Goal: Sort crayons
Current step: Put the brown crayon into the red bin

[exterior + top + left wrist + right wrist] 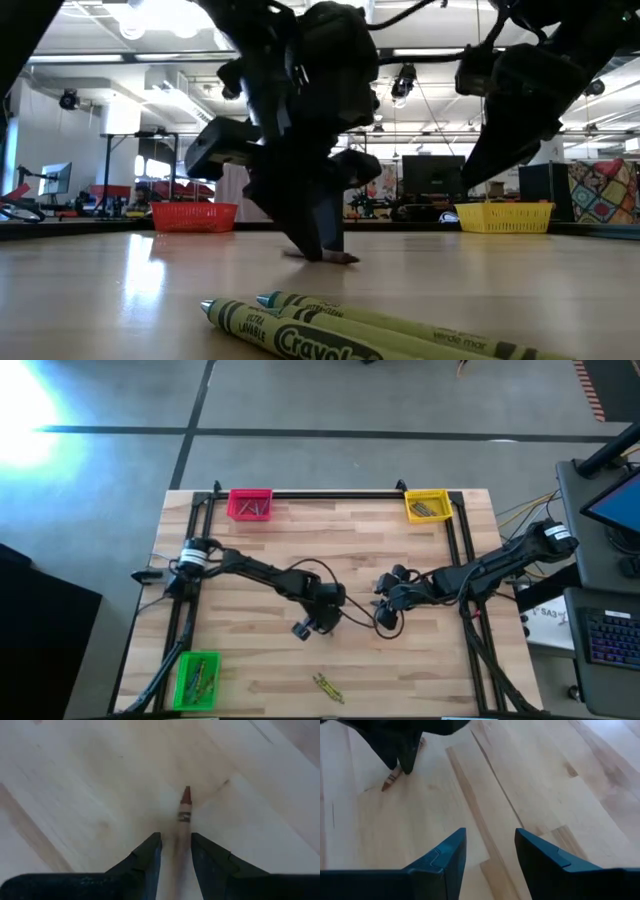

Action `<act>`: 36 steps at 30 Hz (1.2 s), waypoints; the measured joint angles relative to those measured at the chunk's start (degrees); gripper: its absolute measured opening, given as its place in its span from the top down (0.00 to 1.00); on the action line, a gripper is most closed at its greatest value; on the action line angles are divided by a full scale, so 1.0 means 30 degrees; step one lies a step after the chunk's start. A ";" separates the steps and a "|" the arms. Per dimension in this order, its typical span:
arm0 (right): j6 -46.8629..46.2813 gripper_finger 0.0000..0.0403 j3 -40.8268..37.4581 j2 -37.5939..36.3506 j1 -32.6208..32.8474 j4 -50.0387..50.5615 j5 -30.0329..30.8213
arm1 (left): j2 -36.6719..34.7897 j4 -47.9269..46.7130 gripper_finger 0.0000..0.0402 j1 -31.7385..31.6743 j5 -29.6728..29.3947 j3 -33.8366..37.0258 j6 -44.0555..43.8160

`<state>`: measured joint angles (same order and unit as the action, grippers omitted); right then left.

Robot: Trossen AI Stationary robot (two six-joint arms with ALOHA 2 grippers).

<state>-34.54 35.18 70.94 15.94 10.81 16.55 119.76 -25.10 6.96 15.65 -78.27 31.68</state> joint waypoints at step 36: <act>-0.3489 0.61 -0.0947 0.2551 0.0314 0.0054 0.3211 | -0.6839 -0.0779 0.99 -0.5754 -0.1417 0.5101 -0.4131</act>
<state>-45.01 32.34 78.59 16.88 10.97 26.18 99.25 -27.43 -10.30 11.41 -62.97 19.28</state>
